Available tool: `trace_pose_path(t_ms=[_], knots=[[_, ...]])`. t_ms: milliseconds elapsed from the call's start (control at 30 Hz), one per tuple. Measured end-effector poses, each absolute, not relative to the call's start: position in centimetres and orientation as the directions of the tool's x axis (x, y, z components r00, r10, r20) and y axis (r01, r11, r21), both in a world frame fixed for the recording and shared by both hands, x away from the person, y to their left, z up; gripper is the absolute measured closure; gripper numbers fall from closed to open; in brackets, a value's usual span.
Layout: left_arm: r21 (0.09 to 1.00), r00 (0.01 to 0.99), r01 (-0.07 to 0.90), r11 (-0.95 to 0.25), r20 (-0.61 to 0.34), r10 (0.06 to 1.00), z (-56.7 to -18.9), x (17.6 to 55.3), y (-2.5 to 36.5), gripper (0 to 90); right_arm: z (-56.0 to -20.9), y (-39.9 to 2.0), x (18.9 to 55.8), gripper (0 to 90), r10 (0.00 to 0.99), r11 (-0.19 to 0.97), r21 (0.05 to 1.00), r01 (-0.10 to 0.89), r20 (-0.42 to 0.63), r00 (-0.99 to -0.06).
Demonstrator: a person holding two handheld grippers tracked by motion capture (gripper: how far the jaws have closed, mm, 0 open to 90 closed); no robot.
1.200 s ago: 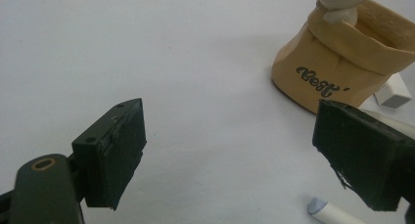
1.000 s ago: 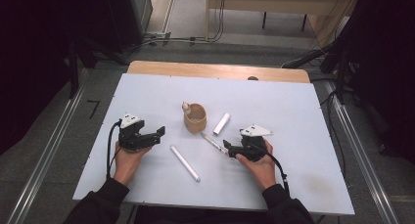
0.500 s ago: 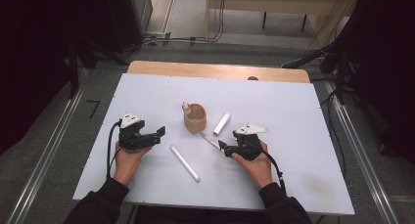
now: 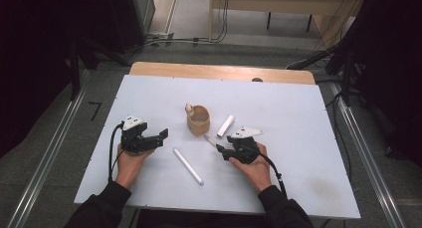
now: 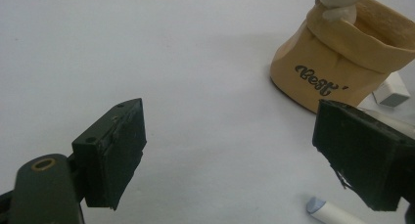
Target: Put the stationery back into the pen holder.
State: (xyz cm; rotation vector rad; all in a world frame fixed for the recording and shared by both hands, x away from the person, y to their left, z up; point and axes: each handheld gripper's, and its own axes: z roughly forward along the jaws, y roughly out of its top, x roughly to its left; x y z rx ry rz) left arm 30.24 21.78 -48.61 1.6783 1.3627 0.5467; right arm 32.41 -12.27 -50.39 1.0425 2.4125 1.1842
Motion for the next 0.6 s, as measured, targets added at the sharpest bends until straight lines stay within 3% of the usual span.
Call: trace_pose_path(t_ms=[600], knots=[[0.835, 0.303, 0.55, -0.012, -0.186, 0.935, -48.7, 30.3, 21.7, 13.4, -50.7, -10.8, 32.8, 61.1, 0.668, 0.451, 0.763, 0.463, 0.055, -0.742]])
